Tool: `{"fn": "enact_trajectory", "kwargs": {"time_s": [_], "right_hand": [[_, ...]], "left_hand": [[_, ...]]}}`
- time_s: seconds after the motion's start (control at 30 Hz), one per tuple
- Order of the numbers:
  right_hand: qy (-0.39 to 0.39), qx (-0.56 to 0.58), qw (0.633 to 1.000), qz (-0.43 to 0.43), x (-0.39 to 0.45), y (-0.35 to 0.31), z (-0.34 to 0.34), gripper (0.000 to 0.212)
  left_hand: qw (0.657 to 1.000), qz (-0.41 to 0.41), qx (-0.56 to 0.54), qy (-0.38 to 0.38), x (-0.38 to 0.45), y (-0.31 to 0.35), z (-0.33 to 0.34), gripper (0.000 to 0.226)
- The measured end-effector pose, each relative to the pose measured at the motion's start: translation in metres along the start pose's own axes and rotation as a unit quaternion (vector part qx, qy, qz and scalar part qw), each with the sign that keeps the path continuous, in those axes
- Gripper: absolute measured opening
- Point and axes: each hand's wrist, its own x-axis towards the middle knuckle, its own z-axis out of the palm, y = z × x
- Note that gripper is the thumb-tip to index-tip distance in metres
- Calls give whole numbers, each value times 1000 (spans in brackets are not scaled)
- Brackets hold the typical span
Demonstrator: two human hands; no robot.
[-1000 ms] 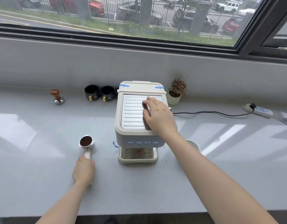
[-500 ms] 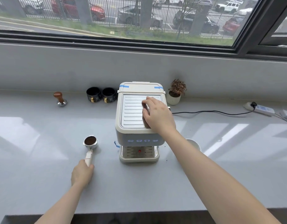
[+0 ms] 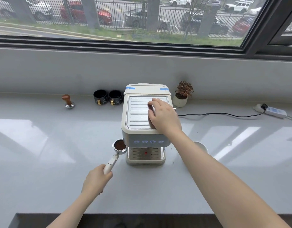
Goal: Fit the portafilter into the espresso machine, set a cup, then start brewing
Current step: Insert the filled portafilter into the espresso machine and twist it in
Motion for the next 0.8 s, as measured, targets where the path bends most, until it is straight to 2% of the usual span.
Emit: {"fn": "enact_trajectory", "kwargs": {"time_s": [0.37,0.8], "right_hand": [[10,3,1000,-3,0,1,1,27],[9,9,1000,1,0,0,0,28]], "left_hand": [[997,50,-24,-54,-17,39,3,8],[993,72,-55,-75,15,71,1,7]]}}
